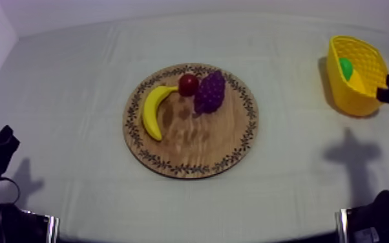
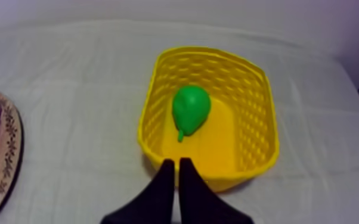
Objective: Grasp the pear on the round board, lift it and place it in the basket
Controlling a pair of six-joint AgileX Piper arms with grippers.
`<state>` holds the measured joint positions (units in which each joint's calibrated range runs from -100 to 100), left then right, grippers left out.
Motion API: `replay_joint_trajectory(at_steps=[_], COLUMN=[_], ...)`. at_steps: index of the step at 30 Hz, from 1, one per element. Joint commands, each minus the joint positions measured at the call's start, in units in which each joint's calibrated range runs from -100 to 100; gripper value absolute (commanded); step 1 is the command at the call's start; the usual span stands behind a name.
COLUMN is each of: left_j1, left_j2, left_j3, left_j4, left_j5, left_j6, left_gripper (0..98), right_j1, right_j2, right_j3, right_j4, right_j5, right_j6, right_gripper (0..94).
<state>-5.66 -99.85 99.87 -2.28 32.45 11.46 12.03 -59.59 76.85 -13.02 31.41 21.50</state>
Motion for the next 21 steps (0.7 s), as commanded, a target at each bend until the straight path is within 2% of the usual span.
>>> replay_joint_trajectory(at_steps=[1,9,16,21], left_j1=[-0.02,-0.02,-0.02,-0.02], left_j2=[0.02,0.02,0.02,0.02], left_j3=[0.02,0.02,0.02,0.02], left_j4=[0.00,0.00,0.00,0.00], left_j5=[0.05,0.05,0.05,0.05], left_j6=[-0.01,-0.01,-0.01,0.01], left_gripper=[0.1,0.1,0.1,0.1], right_j1=[0.14,-3.61,-5.03,-5.71], right_j2=[-8.37,-19.21,-28.95,-34.60], right_j3=[3.31,10.09,15.06,17.19], right_j4=[0.54,8.90,11.62,12.01], right_j5=[1.57,5.11,9.51,12.10], right_j6=[0.23,-7.54,-8.60,-7.98], right_gripper=[0.3,0.9,0.5,0.4])
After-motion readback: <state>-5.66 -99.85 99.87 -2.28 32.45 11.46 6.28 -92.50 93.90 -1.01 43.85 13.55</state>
